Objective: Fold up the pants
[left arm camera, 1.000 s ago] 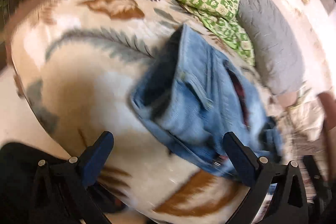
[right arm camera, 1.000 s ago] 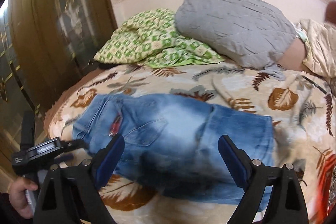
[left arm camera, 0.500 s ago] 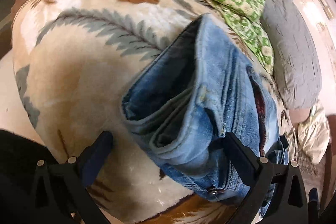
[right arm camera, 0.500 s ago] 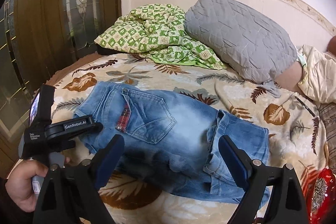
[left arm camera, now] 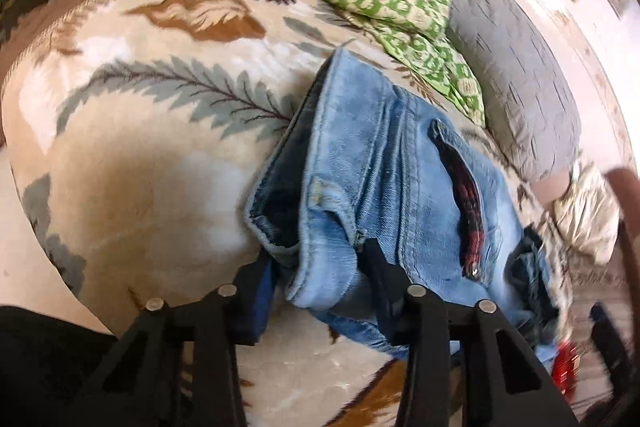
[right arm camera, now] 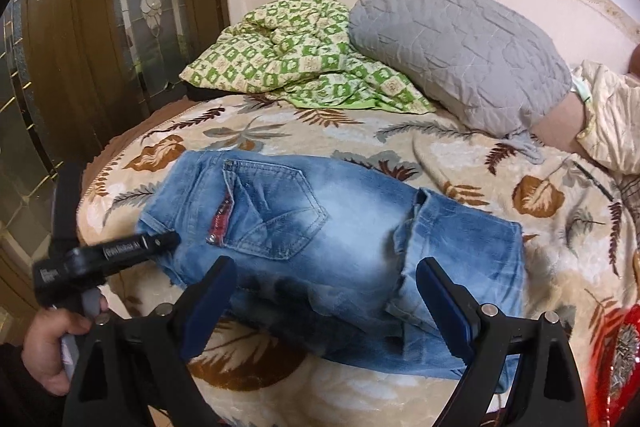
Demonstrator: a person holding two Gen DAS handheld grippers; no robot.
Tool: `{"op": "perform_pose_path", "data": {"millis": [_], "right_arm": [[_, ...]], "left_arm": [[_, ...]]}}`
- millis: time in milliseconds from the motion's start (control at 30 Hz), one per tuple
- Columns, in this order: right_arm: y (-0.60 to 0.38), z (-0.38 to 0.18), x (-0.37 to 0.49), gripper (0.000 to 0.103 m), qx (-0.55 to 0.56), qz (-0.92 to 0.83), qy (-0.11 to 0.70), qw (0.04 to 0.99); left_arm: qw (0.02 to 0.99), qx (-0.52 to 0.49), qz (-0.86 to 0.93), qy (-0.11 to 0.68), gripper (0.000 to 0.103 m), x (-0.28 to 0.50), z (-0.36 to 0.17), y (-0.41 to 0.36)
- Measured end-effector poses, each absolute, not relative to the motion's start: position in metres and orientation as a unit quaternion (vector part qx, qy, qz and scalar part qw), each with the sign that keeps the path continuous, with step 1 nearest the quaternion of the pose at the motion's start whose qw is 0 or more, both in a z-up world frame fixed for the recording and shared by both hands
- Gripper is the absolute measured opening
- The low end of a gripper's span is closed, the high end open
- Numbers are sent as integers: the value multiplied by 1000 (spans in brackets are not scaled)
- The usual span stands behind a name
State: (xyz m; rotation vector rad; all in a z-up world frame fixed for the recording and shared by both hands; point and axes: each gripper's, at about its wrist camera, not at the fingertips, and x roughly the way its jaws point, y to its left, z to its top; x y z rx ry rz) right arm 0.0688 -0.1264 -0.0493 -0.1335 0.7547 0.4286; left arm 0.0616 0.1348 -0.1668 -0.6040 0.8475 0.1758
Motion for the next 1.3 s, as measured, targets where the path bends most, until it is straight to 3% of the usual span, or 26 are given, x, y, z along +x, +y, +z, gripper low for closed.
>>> {"op": "perform_pose_path", "data": {"millis": [200, 333, 767, 967, 1300], "right_arm": [[-117, -45, 71, 93, -83, 216, 368, 901], [-112, -45, 75, 93, -77, 220, 377, 896], [-60, -32, 90, 93, -110, 246, 383, 883], [-27, -34, 109, 93, -110, 268, 406, 867], [27, -25, 127, 93, -189, 286, 429, 836]], "left_arm": [[906, -169, 82, 378, 36, 59, -152, 111], [880, -241, 37, 408, 38, 65, -170, 139], [899, -220, 31, 378, 38, 56, -170, 136], [919, -156, 35, 361, 39, 55, -168, 124], [908, -158, 52, 386, 40, 61, -166, 123]]}}
